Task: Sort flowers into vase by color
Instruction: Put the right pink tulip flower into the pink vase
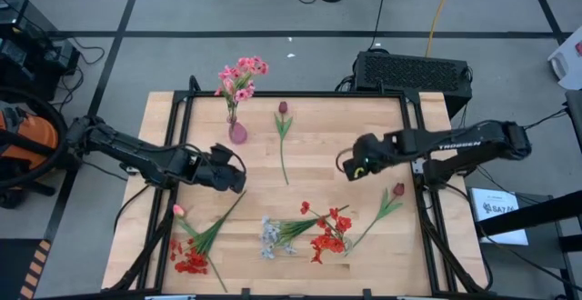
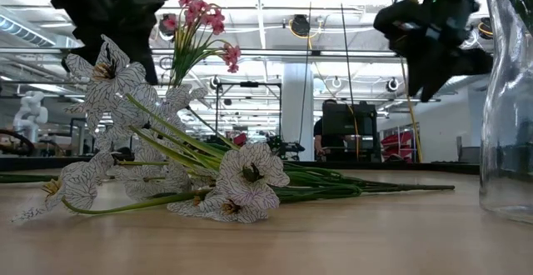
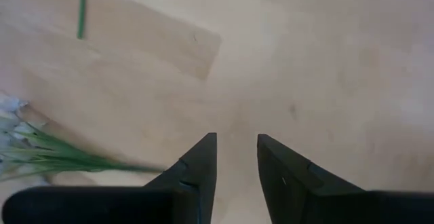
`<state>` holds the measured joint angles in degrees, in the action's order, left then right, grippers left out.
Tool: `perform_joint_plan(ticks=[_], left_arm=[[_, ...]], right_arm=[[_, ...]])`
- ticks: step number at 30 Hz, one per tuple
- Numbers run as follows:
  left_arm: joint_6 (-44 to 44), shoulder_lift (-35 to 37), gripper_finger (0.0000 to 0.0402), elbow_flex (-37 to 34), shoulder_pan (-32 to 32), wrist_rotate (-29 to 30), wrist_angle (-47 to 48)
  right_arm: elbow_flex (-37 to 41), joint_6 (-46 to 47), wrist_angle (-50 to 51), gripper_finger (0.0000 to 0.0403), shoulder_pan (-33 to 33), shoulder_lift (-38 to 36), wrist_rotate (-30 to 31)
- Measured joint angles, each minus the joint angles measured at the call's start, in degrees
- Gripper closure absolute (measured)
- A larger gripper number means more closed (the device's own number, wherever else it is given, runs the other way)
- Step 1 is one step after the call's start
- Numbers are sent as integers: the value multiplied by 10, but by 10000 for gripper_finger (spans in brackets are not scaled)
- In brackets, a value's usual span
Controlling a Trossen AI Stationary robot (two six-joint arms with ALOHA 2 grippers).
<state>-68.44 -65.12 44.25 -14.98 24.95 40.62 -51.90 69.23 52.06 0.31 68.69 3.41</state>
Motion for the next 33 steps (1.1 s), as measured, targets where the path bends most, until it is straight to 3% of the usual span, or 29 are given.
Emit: perform_joint_plan(ticks=[4, 11, 18, 27, 33], left_arm=[[33, 0, 191, 0, -4, -34, 0], [70, 0, 191, 0, -19, -38, -1], [92, 0, 191, 0, -30, -39, -6], [89, 0, 191, 0, -35, -39, -14], [89, 0, 191, 0, -35, -39, -31]], right_arm=[[0, 142, 22, 307, 69, 0, 22], [0, 343, 82, 307, 175, 5, 42], [0, 479, 101, 307, 251, 44, 5], [0, 596, 81, 297, 316, 146, -80], [1, 650, 82, 282, 332, 200, -79]])
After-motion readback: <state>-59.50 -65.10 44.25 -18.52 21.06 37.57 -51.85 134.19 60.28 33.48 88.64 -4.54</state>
